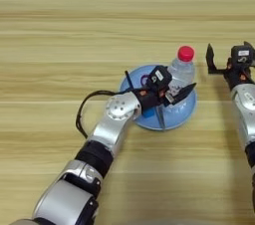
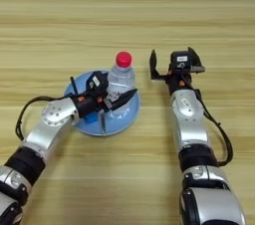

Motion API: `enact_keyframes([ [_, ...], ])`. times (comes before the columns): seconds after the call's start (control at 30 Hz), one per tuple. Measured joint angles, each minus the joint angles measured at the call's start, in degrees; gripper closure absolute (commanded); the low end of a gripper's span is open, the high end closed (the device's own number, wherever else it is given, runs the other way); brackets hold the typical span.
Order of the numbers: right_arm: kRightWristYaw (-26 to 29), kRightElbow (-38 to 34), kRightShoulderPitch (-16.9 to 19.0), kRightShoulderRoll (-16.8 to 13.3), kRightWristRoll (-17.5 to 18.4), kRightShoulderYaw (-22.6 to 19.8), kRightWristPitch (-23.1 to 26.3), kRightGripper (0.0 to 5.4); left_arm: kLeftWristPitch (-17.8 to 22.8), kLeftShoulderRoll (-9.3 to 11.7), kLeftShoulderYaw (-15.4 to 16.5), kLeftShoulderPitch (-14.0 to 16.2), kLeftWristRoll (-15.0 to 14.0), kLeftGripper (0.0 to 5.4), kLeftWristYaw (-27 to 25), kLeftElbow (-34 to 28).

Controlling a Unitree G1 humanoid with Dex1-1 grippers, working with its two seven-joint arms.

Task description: Move the objects on the table

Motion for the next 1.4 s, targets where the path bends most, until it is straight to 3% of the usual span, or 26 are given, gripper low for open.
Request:
enact_keyframes([
  [0.2, 0.00, -0.13, 0.02, 0.00, 0.00, 0.04, 0.11, 0.00, 1.97, 1.51, 3.20, 0.35, -0.52, 2.26, 1.34, -7.13],
  [0.43, 0.01, -0.13, 0.02, 0.00, -0.01, 0.04, 0.35, 0.00, 5.63, 5.26, 8.99, -0.01, -2.41, 2.27, 4.76, -14.13],
  [0.77, 0.03, -0.13, 0.02, -0.04, 0.01, 0.01, 0.44, 0.00, 7.04, 10.94, 17.39, -0.69, -2.94, 2.27, 9.74, -13.54],
  [1.13, 0.19, -1.15, 0.73, -0.31, 0.07, -0.23, 1.05, 0.00, 7.34, 11.35, 19.57, 1.53, -2.93, 2.27, 12.99, -9.04],
  [1.4, 0.44, -4.79, 2.02, -0.59, 0.18, -0.41, 2.41, 0.00, 7.48, 11.28, 19.45, 2.33, -2.16, 2.27, 14.59, -6.66],
])
